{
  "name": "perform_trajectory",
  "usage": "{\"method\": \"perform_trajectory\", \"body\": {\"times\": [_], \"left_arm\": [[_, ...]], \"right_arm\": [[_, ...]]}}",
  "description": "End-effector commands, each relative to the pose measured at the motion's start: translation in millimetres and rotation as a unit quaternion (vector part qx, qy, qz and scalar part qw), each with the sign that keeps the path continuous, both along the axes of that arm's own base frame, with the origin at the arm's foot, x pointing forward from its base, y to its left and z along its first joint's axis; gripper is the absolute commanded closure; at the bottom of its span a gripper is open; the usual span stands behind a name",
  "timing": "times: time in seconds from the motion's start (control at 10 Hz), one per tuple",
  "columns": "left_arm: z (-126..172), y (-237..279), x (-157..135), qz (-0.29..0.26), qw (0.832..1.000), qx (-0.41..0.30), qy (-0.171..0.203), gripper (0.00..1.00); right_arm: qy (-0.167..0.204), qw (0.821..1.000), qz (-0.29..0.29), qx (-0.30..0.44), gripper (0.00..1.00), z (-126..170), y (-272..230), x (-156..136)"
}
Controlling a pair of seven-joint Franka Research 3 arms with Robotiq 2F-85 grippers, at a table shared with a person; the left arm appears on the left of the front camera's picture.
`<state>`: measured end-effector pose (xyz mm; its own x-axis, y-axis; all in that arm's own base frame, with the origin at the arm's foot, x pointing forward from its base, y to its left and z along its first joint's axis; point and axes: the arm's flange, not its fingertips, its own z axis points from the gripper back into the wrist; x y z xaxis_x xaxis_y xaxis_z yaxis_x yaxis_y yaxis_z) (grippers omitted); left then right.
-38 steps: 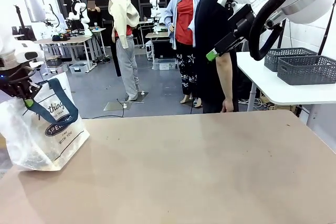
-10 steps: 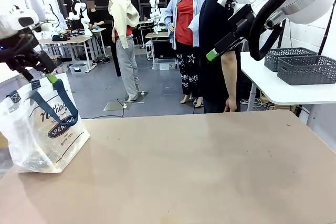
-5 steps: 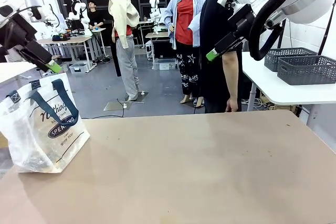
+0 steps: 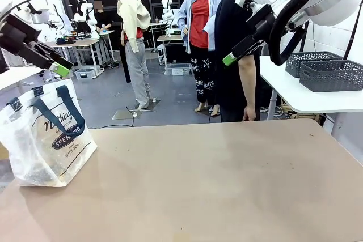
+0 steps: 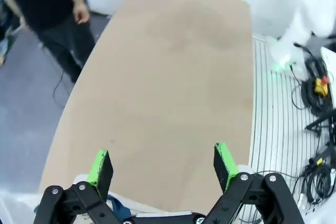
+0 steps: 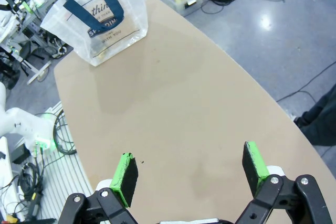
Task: Transfer purchased items from the store into the shopping bag.
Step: Move the Reusable shopping bag to the right side of the table.
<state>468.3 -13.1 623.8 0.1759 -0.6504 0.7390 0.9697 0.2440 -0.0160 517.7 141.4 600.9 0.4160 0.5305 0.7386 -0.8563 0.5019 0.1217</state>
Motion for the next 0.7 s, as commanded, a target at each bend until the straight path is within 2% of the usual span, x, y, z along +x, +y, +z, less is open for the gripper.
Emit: {"method": "perform_trajectory", "body": {"times": [0.0,0.1,0.2,0.3,0.6], "left_arm": [[-1.7,9.1,10.9,-0.032,0.998,0.005,-0.044,0.0],[0.6,9.0,13.6,-0.029,0.998,0.006,-0.063,0.0],[0.2,9.2,16.1,-0.015,0.998,0.015,-0.064,0.0],[-2.9,6.4,6.0,-0.03,0.999,0.011,-0.036,0.0],[-2.9,6.4,6.0,-0.03,0.999,0.011,-0.036,0.0]], "right_arm": [[0.003,1.0,-0.003,-0.007,0.0,-1.0,-0.8,-3.6],[0.003,1.0,-0.003,-0.007,0.0,-1.0,-0.8,-3.6],[0.003,1.0,-0.003,-0.007,0.0,-1.0,-0.8,-3.6],[0.003,1.0,-0.003,-0.007,0.0,-1.0,-0.8,-3.6],[0.003,1.0,-0.003,-0.007,0.0,-1.0,-0.8,-3.6]]}}
